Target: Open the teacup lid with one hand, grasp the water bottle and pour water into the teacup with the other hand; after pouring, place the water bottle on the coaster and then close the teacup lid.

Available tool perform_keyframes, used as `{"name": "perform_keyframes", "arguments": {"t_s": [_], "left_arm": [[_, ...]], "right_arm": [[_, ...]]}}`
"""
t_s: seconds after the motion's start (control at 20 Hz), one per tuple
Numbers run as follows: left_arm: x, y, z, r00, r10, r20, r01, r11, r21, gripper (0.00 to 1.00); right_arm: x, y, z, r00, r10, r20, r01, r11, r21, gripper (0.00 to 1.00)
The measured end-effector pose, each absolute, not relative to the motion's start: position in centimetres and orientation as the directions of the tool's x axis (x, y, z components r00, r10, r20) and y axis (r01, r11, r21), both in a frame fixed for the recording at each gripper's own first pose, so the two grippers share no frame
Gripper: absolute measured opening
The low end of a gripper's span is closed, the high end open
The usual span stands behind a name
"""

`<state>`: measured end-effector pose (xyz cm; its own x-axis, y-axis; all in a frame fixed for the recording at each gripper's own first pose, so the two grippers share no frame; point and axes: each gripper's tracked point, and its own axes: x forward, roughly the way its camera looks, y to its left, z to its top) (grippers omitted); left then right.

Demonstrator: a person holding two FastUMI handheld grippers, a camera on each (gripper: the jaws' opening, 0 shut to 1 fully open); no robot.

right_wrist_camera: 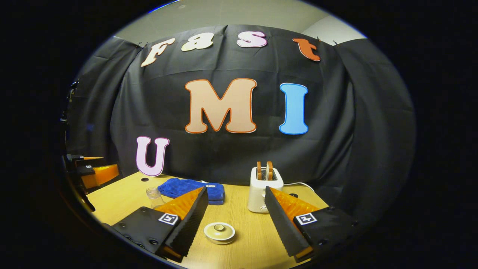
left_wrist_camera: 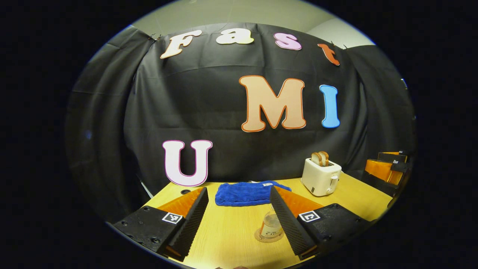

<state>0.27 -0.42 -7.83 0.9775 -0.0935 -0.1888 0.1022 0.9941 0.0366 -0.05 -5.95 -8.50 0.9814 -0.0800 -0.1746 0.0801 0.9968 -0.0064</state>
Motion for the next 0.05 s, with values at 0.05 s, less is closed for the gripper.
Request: {"name": "perform_keyframes", "arguments": {"t_s": [0.05], "left_arm": [[0.34, -0.33, -7.80, 0.978, -0.092, -0.187, 0.102, 0.994, 0.043, 0.96]], "right_arm": [[0.05, -6.00, -8.30, 0.982, -0.082, -0.170, 0.081, 0.997, -0.012, 0.94]]}}
